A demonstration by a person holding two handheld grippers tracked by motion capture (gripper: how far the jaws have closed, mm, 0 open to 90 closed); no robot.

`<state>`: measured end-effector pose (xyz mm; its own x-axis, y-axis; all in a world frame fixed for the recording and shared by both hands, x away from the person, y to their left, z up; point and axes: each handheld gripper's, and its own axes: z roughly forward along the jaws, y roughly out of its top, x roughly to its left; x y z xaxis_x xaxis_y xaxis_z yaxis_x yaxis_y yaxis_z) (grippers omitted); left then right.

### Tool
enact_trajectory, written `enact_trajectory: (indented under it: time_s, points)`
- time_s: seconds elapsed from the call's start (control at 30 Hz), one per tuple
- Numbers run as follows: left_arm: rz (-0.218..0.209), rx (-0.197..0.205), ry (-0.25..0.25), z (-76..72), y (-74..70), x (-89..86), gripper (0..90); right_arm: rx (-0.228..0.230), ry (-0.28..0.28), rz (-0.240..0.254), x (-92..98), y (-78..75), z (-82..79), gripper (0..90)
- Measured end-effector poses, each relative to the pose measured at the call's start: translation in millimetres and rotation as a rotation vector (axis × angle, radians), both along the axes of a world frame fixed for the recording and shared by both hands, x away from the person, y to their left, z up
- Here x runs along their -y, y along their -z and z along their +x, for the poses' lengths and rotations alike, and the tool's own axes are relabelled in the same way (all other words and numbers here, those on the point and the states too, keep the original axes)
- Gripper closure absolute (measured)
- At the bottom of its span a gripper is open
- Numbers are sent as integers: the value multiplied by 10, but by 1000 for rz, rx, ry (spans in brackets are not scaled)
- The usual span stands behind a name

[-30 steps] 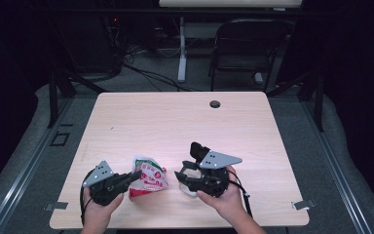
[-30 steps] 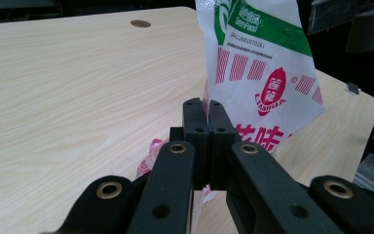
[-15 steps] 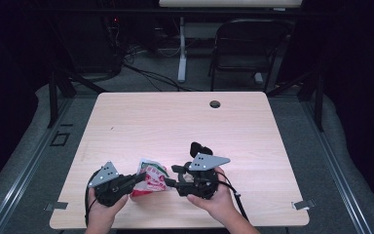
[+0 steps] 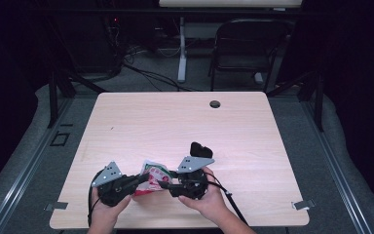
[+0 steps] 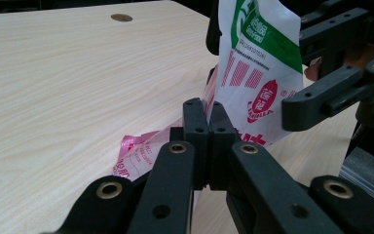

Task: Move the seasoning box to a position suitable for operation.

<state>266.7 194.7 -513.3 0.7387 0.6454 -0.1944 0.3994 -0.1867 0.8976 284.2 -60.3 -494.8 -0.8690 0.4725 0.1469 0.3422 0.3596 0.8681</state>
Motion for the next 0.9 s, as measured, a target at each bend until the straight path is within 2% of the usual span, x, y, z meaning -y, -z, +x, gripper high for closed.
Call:
enact_trajectory:
  time_s: [0.2, 0.23, 0.47, 0.7, 0.73, 0.83, 0.9]
  points:
    - [-1, 0, 5, -2, 2, 11, 900, 1, 9, -50, -24, 43, 22, 702]
    - [-1, 0, 5, -2, 2, 11, 900, 1, 9, -50, -24, 43, 22, 702]
    - [-1, -8, 22, -3, 6, 17, 900, -17, 13, -62, 17, 72, 49, 856]
    - [1, -2, 15, -10, 9, 27, 900, -7, 10, -67, 20, 77, 43, 891]
    - [-2, -7, 30, -5, 8, 18, 900, -4, 13, -65, 20, 79, 45, 895]
    - [-3, -3, 30, -2, 10, 11, 900, -10, 9, -62, 23, 78, 54, 897]
    - [-2, -1, 14, -1, 16, 11, 885, -17, 10, -56, 24, 78, 63, 898]
